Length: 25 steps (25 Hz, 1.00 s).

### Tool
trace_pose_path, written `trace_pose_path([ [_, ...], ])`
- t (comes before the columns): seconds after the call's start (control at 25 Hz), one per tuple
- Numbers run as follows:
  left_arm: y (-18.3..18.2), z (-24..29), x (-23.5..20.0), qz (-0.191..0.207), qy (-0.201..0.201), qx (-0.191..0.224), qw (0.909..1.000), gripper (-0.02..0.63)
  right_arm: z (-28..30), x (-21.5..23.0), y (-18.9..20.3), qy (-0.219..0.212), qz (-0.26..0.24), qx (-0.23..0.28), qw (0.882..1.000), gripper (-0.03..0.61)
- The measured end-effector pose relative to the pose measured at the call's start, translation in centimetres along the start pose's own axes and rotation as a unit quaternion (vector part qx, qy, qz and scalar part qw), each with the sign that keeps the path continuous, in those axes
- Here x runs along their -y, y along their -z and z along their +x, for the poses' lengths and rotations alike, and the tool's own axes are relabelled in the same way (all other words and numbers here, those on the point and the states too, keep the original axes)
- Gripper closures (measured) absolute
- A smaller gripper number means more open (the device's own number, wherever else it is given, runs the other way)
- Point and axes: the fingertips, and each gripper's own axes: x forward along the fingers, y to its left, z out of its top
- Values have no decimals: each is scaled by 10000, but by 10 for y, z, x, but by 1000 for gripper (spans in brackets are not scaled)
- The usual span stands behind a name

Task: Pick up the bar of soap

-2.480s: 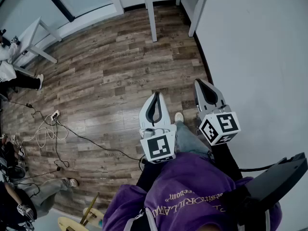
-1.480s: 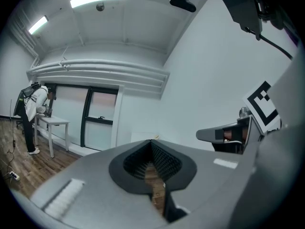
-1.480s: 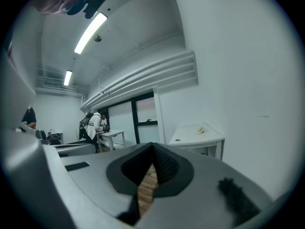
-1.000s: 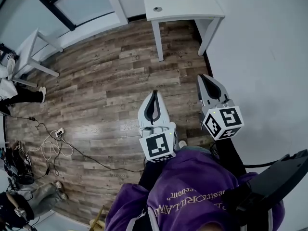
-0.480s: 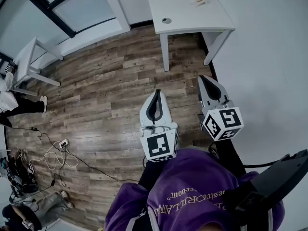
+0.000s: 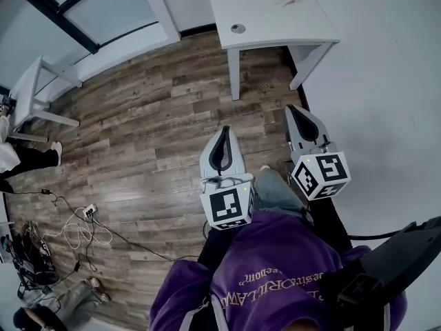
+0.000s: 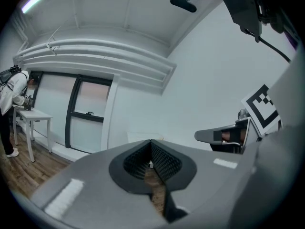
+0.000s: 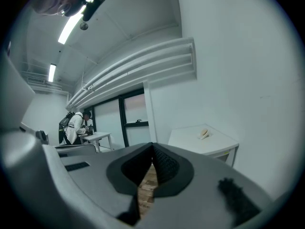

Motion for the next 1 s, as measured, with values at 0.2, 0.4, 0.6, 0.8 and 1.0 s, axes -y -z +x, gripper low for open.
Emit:
trace_pose_path([
  [0.2, -1, 30, 1, 4, 11, 47, 10000, 609, 18, 23, -2, 43, 15, 30, 10000, 569],
  [0.4, 1, 70, -5, 7, -65, -9, 10000, 609, 57, 44, -9, -48, 28, 46, 10000, 569],
  [0.6, -11, 120, -7, 71, -76, 30, 9999, 609, 100, 68, -29, -173, 23, 121, 9998, 569],
  [0.8, -21, 174, -4, 112, -43, 29, 9999, 609, 140, 99, -43, -212, 35, 67, 9997, 569],
  [1.0, -24, 233, 10, 155, 3, 49, 9999, 609, 177, 142, -54, -237, 10, 92, 9997, 569],
])
